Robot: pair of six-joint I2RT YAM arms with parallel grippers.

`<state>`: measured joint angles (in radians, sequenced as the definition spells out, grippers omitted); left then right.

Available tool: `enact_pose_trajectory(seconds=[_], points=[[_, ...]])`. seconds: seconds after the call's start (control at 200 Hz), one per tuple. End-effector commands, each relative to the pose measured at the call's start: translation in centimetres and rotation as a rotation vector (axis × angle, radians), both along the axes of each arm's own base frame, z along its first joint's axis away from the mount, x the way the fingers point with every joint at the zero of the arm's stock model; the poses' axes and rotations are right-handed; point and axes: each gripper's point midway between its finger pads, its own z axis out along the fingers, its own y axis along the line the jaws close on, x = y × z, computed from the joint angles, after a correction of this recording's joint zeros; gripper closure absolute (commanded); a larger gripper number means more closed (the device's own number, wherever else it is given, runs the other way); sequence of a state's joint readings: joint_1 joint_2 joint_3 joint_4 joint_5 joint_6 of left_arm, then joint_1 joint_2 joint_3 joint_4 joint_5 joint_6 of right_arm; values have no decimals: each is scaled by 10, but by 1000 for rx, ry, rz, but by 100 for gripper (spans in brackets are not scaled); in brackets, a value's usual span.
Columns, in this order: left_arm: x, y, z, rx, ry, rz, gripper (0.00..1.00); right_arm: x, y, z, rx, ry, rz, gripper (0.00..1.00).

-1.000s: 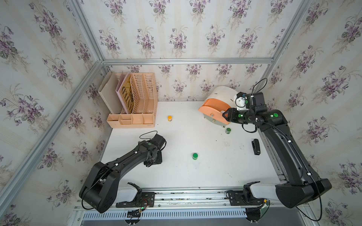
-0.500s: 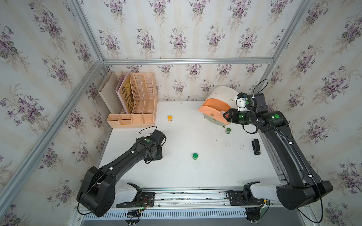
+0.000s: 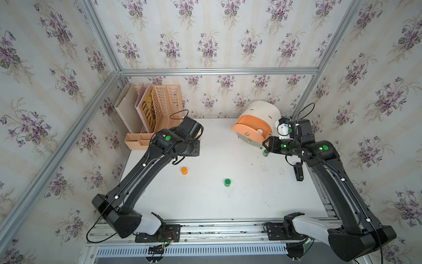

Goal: Put the paint cans in the drawer according to color
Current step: Pick up the paint can at the center of the board, then place the paint can in the drawer.

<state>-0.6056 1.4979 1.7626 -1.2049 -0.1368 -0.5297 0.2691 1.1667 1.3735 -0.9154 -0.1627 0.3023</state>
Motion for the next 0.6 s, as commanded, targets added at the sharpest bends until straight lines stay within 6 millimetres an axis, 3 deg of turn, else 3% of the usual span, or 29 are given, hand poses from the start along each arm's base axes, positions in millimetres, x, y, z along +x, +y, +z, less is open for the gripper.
enact_pose_trajectory(seconds=[0.0, 0.23, 0.594], points=[[11, -18, 15, 8, -14, -61, 67, 3, -9, 0, -22, -35, -31, 52], [52, -86, 50, -61, -110, -173, 67, 0, -24, -13, -10, -20, -75, 53], [99, -181, 69, -225, -313, -388, 67, 1, -28, -28, 28, -23, -82, 54]])
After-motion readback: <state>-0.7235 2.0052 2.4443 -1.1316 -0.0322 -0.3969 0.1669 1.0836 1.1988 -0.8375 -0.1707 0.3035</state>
